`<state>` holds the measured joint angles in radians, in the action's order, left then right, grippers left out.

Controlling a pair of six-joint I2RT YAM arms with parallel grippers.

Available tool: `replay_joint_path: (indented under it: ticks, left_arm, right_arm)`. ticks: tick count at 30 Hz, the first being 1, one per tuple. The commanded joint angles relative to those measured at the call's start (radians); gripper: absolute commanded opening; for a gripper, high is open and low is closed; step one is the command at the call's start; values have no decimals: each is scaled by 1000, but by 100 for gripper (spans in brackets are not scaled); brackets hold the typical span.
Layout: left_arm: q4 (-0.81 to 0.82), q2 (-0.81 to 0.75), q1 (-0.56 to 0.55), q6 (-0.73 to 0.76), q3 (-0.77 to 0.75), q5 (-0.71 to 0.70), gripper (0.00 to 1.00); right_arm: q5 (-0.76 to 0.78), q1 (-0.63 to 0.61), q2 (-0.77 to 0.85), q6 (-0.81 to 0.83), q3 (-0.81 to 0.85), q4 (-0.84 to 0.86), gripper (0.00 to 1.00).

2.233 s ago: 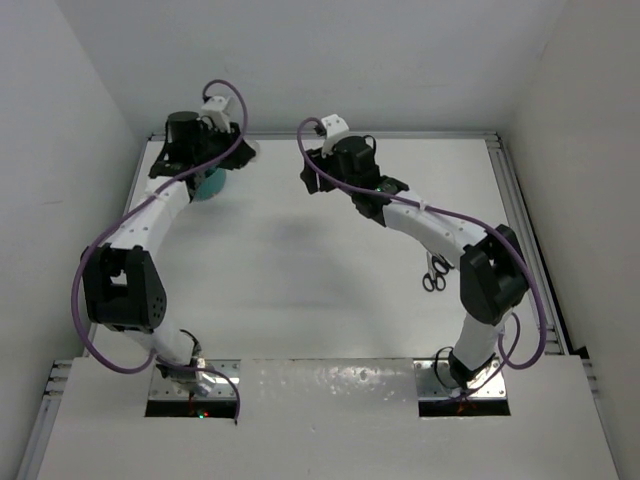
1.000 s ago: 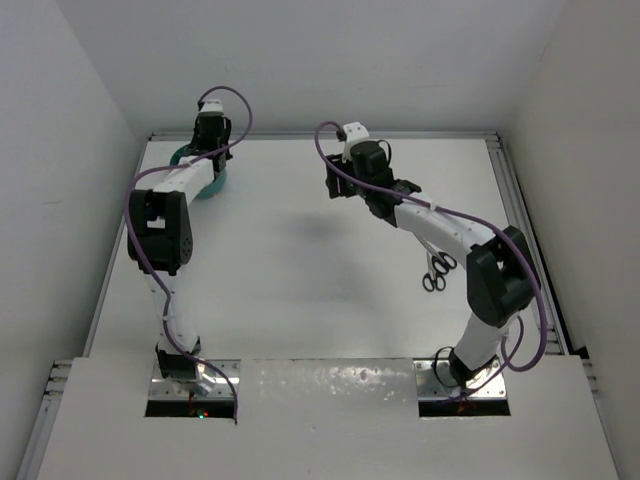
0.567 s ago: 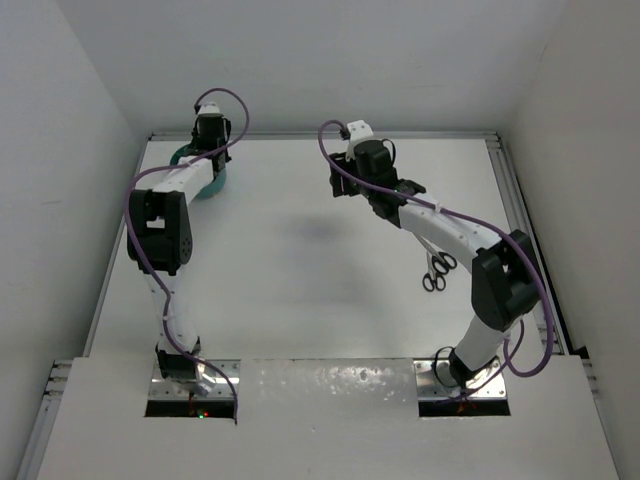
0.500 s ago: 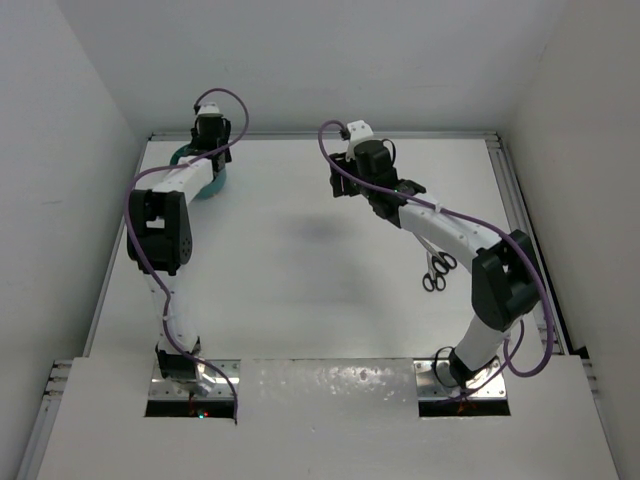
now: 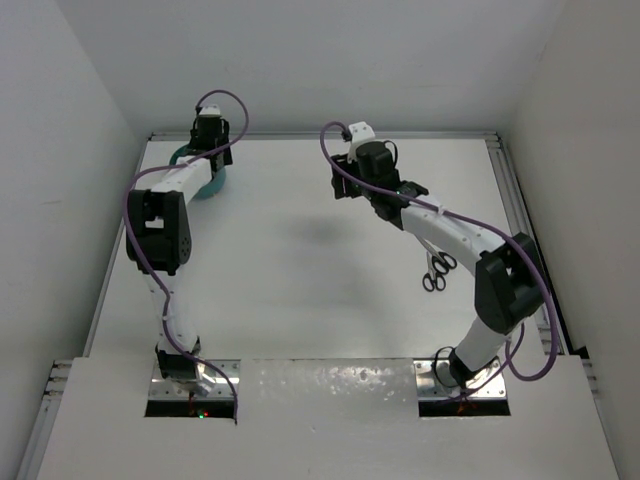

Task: Sort the stationery into containers
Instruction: Place the stationery in the storage box.

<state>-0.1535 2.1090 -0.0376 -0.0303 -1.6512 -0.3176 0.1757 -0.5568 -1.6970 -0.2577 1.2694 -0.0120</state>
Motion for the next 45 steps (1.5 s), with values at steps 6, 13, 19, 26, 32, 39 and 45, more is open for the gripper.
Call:
replay_joint_path:
  ticks: [6, 13, 19, 26, 32, 39, 45]
  left_arm:
    - [-24, -89, 24, 56, -30, 23, 43]
    - [-64, -136, 38, 87, -12, 63, 43]
    - [-119, -161, 82, 101, 2, 152, 43]
    - [-166, -254, 87, 109, 155, 204, 19]
    - [-164, -307, 107, 96, 217, 209, 1]
    - [-133, -279, 143, 102, 218, 167, 1]
    - [-60, -251, 148, 121, 225, 158, 1]
  right_arm:
    - [7, 14, 105, -8, -28, -17, 58]
    - [30, 20, 140, 1, -61, -13, 58]
    - [45, 20, 158, 9, -71, -11, 58]
    - [44, 23, 168, 12, -77, -13, 57]
    - [39, 23, 169, 9, -82, -8, 57]
    - [56, 23, 175, 20, -85, -5, 57]
    - [59, 23, 177, 20, -94, -3, 57]
